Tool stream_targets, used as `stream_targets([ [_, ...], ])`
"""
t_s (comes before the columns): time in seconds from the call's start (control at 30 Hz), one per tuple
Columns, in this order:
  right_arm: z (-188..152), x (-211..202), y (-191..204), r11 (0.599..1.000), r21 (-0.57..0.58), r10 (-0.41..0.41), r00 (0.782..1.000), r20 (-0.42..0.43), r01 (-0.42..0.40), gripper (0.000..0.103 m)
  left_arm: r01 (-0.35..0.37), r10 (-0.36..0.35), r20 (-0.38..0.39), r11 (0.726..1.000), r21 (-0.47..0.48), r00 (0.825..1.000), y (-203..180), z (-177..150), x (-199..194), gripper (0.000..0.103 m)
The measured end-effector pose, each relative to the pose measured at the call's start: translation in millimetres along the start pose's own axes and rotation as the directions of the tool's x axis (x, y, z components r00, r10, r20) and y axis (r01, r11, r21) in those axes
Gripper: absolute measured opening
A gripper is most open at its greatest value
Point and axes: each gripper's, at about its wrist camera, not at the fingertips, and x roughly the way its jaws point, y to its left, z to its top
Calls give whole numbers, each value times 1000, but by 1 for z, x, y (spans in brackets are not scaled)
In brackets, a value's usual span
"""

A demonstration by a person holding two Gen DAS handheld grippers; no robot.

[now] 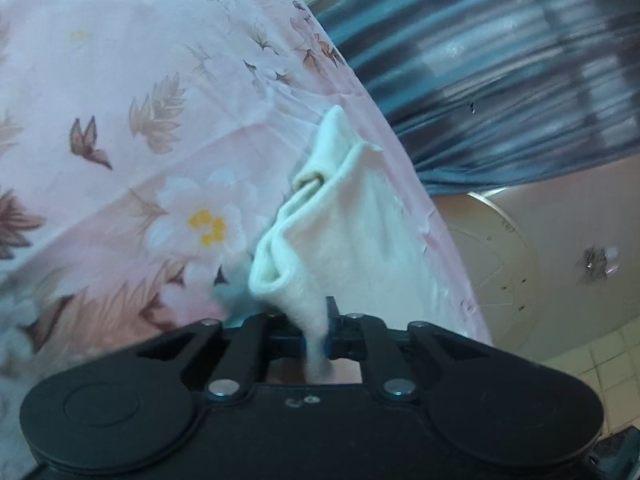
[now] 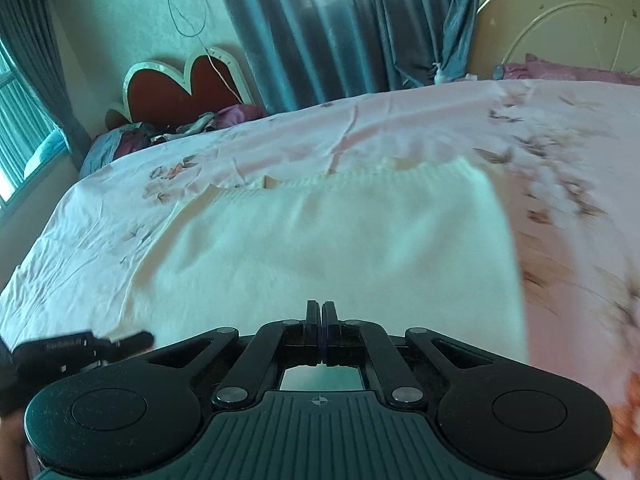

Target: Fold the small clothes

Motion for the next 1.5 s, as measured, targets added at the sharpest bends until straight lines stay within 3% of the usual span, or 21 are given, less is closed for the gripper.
stream_targets([
  [0.07,7,13,7,1000,-6,8,1000,-2,-8,0,-11,11,11,999,41,1000,-7,-3,-5,7],
  [0.17,12,30,16,999,-14,35,999,0,-35,0,37,-43,59,994,103,997,-18,-6,-18,7],
  [0.23,9,49,20,999,-39,20,999,-44,-22,0,36,-48,81,988,150,996,-21,-6,-22,8],
  [0.3,3,68,17,999,-42,-12,994,-104,8,0,-18,5,85,988,152,996,-20,-5,-15,29],
  [0.33,2,68,15,1000,-24,-3,996,-92,1,0,-28,18,80,992,124,997,-16,-3,-12,30],
  [0.43,0,67,11,1000,-15,4,996,-90,-5,0,-29,21,72,993,113,997,-16,1,-7,25],
  [0.5,1,68,9,1000,-13,7,996,-91,-8,0,-47,40,57,992,120,998,-21,4,-7,7],
  [0.63,1,68,5,999,3,35,995,-92,-35,0,-57,35,102,972,228,994,-50,4,-15,7],
  [0.73,3,63,-3,997,32,72,994,-84,-69,0,-64,31,103,938,342,994,-85,-1,-17,7],
  [0.83,10,28,-23,991,83,96,993,69,-101,0,-65,30,82,884,464,996,-127,-10,-15,7],
  [0.93,20,-8,-66,985,139,77,985,154,-98,0,-57,33,51,817,574,998,-175,-25,-3,6],
  [1.13,27,-57,-152,965,244,44,979,197,-92,0,-10,64,-48,696,718,997,-251,-88,27,7],
  [1.17,26,-63,-164,962,259,39,979,200,-91,0,1,74,-71,682,731,995,-259,-101,35,7],
  [1.23,21,-72,-184,949,299,35,977,208,-98,0,52,103,-167,684,728,980,-266,-125,55,16],
  [1.27,19,-75,-189,944,315,30,977,210,-96,1,87,126,-237,690,719,963,-268,-139,66,33],
  [1.3,18,-78,-195,940,330,17,978,209,-87,9,121,140,-297,693,711,945,-269,-151,73,49],
  [1.33,16,-82,-199,939,336,6,978,210,-78,44,141,149,-326,683,717,934,-270,-160,71,53],
  [1.37,15,-87,-201,939,332,4,973,231,-83,72,146,136,-314,673,725,940,-269,-162,64,51],
  [1.43,14,-93,-201,941,307,61,966,252,-140,72,115,116,-265,689,715,957,-263,-146,48,48],
  [1.5,17,-87,-197,938,289,129,966,225,-192,58,57,109,-187,704,708,976,-261,-116,41,46],
])
